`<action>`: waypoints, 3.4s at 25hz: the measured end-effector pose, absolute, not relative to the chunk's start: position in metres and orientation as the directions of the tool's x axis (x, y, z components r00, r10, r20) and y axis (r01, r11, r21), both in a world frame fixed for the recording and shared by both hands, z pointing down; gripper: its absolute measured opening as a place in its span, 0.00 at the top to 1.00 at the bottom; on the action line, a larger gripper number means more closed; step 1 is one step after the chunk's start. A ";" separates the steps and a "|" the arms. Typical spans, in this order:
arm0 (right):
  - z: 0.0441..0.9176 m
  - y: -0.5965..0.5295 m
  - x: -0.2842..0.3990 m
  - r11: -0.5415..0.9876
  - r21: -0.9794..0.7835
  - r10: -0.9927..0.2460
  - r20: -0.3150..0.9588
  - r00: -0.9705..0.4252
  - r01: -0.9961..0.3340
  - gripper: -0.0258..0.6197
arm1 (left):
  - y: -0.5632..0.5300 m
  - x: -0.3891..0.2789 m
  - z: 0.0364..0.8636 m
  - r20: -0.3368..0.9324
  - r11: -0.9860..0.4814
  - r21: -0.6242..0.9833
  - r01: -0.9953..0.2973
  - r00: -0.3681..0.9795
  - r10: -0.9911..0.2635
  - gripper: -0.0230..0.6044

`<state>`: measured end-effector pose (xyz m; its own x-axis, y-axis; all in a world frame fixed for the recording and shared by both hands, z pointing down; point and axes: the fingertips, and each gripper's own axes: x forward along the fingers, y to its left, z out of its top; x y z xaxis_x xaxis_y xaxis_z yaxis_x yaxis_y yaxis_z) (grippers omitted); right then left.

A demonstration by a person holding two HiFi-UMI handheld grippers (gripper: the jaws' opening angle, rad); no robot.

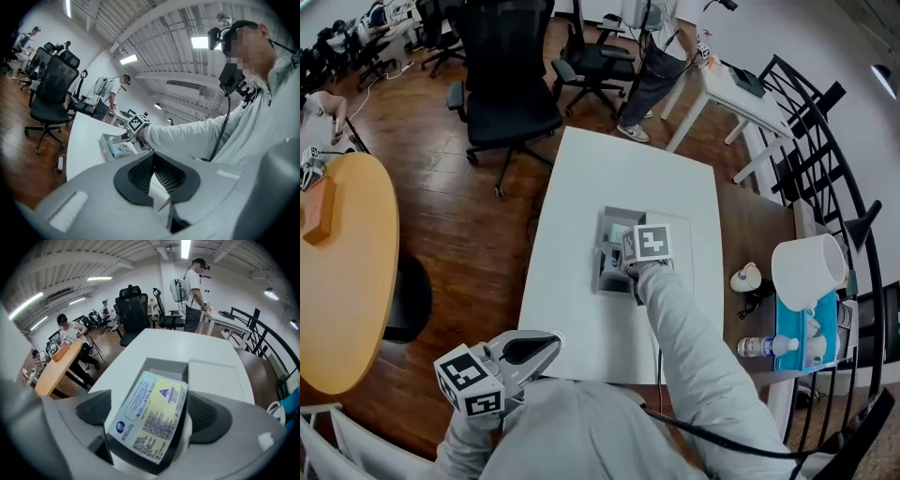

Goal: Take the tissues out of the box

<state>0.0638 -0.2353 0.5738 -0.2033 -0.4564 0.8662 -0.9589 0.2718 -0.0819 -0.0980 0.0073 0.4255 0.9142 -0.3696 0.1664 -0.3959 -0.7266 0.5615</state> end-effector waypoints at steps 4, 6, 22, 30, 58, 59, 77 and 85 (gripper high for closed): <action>0.591 -0.236 0.063 0.270 -0.010 -0.475 0.869 -0.142 -0.963 0.17 | 0.005 -0.108 0.426 0.177 -0.717 0.563 -0.412 0.907 -0.382 0.94; 0.595 -0.234 0.064 0.261 0.004 -0.474 0.872 -0.125 -0.965 0.17 | 0.004 -0.112 0.425 0.180 -0.713 0.563 -0.418 0.904 -0.387 0.94; 0.570 -0.224 0.054 0.383 0.004 -0.511 0.834 -0.208 -0.924 0.21 | 0.003 -0.096 0.423 0.186 -0.731 0.557 -0.394 0.917 -0.352 0.94; 0.432 -0.184 0.047 0.563 -0.036 -0.628 0.631 -0.456 -0.826 0.21 | 0.007 -0.087 0.416 0.174 -0.749 0.545 -0.378 0.924 -0.340 0.94; 0.603 0.013 0.044 0.993 -0.095 0.046 0.845 -0.534 -0.066 0.19 | 0.038 -0.018 0.428 0.245 -0.785 0.535 -0.314 0.946 -0.211 0.94; 0.600 0.011 0.045 0.991 -0.103 0.039 0.835 -0.548 -0.086 0.19 | 0.036 -0.018 0.426 0.243 -0.785 0.533 -0.316 0.946 -0.216 0.94; 0.369 -0.023 0.131 0.688 -0.355 -0.643 0.108 -0.758 -0.633 0.96 | 0.012 0.006 0.416 0.217 -0.817 0.510 -0.270 0.959 -0.182 0.94; 0.398 -0.012 0.125 0.717 -0.373 -0.571 0.172 -0.803 -0.590 0.96 | -0.006 0.000 0.413 0.244 -0.834 0.457 -0.309 0.945 -0.216 0.94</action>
<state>0.1248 -0.0121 0.3978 -0.8028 -0.5709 0.1720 -0.5895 0.7167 -0.3727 -0.0004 -0.0061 0.4128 0.9453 -0.2161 0.2445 -0.3088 -0.8343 0.4567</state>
